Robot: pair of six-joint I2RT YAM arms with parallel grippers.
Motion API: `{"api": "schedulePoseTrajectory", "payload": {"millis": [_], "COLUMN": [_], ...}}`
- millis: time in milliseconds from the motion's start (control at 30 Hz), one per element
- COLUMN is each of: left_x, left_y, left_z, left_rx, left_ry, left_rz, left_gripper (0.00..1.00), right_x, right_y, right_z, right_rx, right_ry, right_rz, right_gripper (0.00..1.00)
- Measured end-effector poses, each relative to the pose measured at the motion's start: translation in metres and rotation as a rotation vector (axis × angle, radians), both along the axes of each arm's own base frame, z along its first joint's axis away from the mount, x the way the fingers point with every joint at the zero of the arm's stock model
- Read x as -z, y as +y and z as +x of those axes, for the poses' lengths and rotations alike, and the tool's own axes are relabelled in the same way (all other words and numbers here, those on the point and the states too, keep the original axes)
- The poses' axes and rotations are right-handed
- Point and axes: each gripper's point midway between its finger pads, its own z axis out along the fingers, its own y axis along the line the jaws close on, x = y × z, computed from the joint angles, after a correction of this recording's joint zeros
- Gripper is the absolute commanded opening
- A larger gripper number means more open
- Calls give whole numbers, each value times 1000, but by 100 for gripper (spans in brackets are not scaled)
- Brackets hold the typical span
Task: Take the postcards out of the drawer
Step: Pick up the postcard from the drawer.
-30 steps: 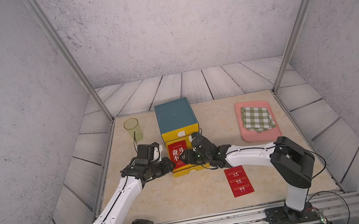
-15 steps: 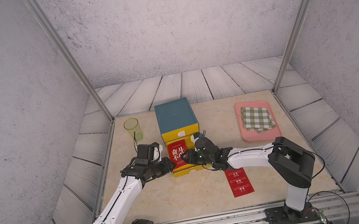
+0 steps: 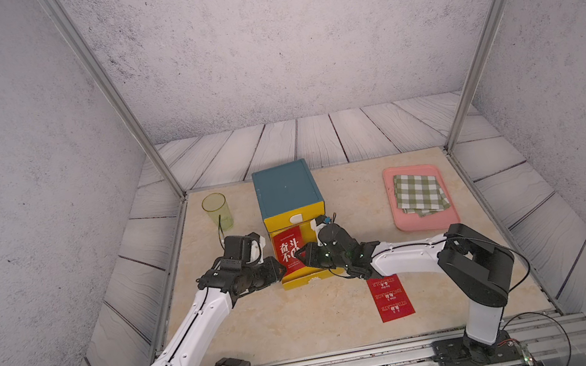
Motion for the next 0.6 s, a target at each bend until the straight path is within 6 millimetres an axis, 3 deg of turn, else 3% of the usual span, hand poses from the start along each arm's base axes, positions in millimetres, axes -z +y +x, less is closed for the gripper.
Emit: {"api": "schedulePoseTrajectory", "payload": {"millis": [300,600], "left_x": [0,0], "left_y": [0,0], "left_z": [0,0], "left_rx": [0,-2], "left_ry": [0,1], "left_rz": [0,-1], "left_gripper": [31,41], "right_x": [-2,-28], "right_y": [-3,-6], "right_z": [1,1], "right_rx": [11,21], "right_ry": [3,-27], "right_rz": [11,48], "right_gripper": [1,0]}}
